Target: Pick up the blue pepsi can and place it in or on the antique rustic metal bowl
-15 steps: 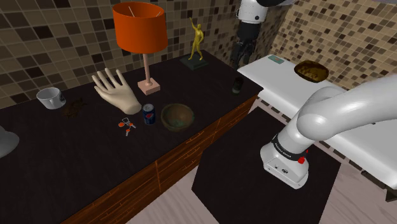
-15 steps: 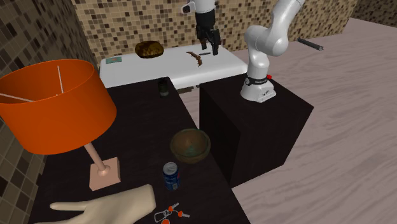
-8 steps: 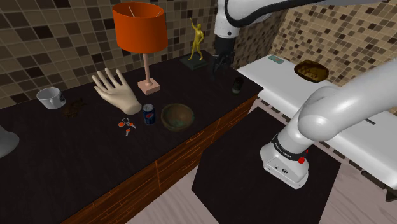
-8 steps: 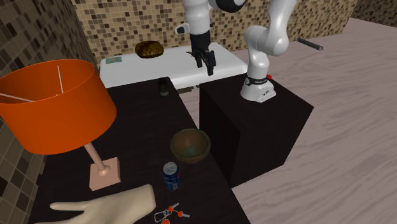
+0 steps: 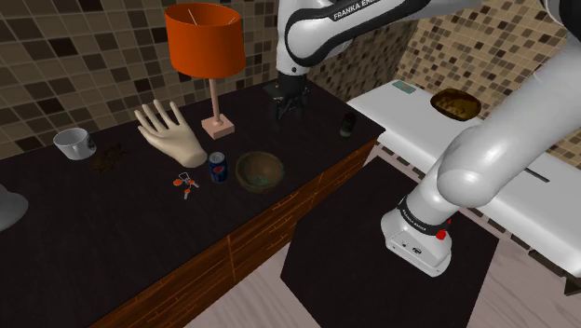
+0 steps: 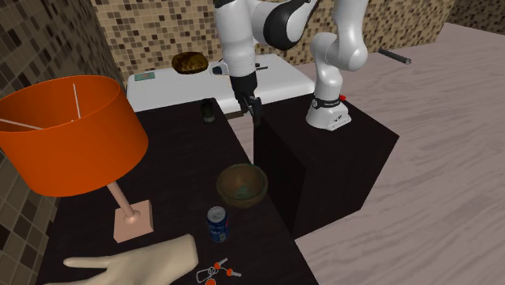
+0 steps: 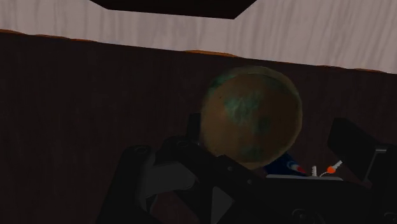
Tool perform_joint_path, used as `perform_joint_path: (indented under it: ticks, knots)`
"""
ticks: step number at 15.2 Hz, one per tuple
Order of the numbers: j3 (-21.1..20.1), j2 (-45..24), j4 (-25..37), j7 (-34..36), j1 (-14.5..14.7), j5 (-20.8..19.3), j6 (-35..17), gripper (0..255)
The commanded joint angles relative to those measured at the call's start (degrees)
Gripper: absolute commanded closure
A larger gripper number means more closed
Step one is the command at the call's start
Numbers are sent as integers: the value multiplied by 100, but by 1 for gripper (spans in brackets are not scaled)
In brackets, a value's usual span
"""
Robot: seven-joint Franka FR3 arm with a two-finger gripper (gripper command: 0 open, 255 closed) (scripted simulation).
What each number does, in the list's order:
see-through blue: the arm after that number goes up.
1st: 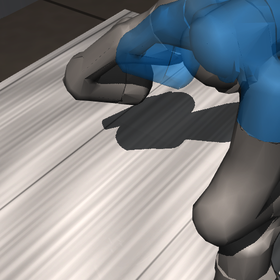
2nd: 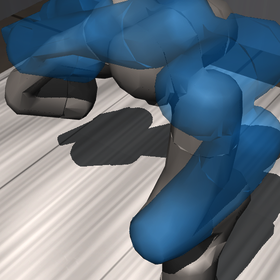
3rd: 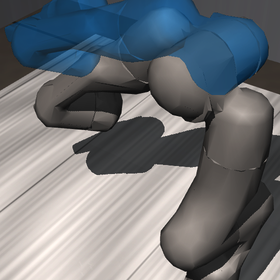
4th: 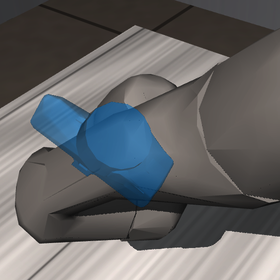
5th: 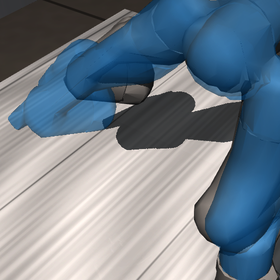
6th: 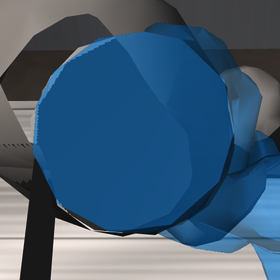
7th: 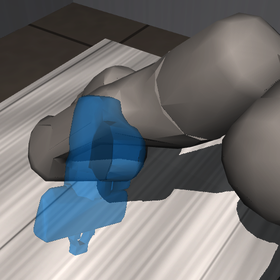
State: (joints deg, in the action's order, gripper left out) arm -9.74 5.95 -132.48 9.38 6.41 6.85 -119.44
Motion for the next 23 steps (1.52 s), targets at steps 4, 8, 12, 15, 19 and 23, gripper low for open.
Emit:
perform_joint_path:
  ticks: [4,8,12,15,19,23]
  knots:
    - [-173,-1045,577,467,144,-168,-515,0]
    - [-221,-1926,1227,838,305,-382,-771,0]
    - [-201,-2812,2002,1175,509,-600,-902,0]
    - [-153,-3484,2674,1391,683,-740,-917,0]
    - [-73,-4409,3718,1626,923,-887,-821,0]
    - [-17,-5031,4430,1740,1074,-956,-746,0]
